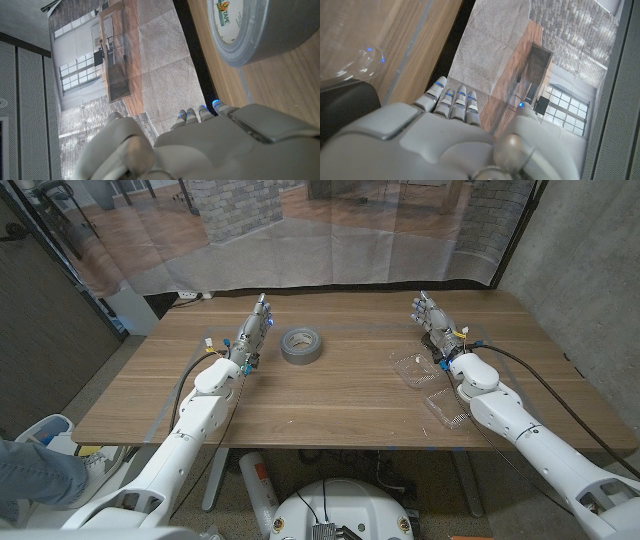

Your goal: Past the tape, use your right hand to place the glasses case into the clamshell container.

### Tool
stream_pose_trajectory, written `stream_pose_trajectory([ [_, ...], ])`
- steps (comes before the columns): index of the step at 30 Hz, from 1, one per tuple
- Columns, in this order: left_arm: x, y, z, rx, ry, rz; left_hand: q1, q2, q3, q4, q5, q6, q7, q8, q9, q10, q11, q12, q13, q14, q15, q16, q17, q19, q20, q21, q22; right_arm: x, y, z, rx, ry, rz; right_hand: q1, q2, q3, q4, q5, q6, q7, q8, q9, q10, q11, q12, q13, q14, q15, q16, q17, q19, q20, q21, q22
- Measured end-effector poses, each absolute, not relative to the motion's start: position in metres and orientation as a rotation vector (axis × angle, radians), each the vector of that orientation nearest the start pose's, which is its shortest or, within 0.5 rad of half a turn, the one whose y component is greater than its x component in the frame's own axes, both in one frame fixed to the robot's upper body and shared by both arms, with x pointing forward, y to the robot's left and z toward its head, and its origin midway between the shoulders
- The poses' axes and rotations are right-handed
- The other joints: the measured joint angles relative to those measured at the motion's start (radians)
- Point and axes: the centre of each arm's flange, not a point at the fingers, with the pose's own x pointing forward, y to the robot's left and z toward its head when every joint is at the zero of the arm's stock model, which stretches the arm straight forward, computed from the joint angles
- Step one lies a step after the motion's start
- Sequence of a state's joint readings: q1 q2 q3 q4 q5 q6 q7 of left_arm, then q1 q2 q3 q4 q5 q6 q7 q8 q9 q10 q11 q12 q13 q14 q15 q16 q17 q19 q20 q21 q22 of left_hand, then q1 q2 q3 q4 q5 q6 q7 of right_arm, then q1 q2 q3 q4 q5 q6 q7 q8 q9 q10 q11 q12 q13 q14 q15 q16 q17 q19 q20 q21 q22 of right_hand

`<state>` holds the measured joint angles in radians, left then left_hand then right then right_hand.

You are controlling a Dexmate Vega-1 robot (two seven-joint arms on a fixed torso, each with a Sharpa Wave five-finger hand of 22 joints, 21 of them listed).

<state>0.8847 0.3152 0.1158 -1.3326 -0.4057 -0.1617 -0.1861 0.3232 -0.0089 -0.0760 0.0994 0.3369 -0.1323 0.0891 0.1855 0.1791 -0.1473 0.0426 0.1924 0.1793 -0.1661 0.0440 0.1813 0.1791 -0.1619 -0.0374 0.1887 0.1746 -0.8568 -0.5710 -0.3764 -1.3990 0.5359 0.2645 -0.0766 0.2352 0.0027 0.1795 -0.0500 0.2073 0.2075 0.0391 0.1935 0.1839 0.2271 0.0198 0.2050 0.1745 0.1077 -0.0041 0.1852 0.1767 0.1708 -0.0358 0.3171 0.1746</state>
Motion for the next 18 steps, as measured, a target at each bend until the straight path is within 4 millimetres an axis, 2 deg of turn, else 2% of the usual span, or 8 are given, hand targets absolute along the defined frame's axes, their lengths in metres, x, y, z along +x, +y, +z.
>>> stream_pose_trajectory([
  [18, 0.6521, 0.2854, -0.0212, -0.009, -0.587, -0.229, 0.0, 0.0, 0.0, 0.0, 0.0, 0.0, 0.0, 0.0, 0.0, 0.0, 0.0, 0.0, 0.0, 0.0, 0.0, 0.0, 0.0, -0.005, 0.005, 0.0, 0.0, 0.633, -0.2985, -0.0001, -0.18, -0.645, 0.083, 0.018, 0.003, 0.004, -0.012, 0.0, 0.003, -0.003, 0.0, 0.0, -0.004, -0.004, 0.0, 0.0, 0.0, 0.0, 0.0, 0.0, -0.008, 0.0, -0.018, 0.0],
])
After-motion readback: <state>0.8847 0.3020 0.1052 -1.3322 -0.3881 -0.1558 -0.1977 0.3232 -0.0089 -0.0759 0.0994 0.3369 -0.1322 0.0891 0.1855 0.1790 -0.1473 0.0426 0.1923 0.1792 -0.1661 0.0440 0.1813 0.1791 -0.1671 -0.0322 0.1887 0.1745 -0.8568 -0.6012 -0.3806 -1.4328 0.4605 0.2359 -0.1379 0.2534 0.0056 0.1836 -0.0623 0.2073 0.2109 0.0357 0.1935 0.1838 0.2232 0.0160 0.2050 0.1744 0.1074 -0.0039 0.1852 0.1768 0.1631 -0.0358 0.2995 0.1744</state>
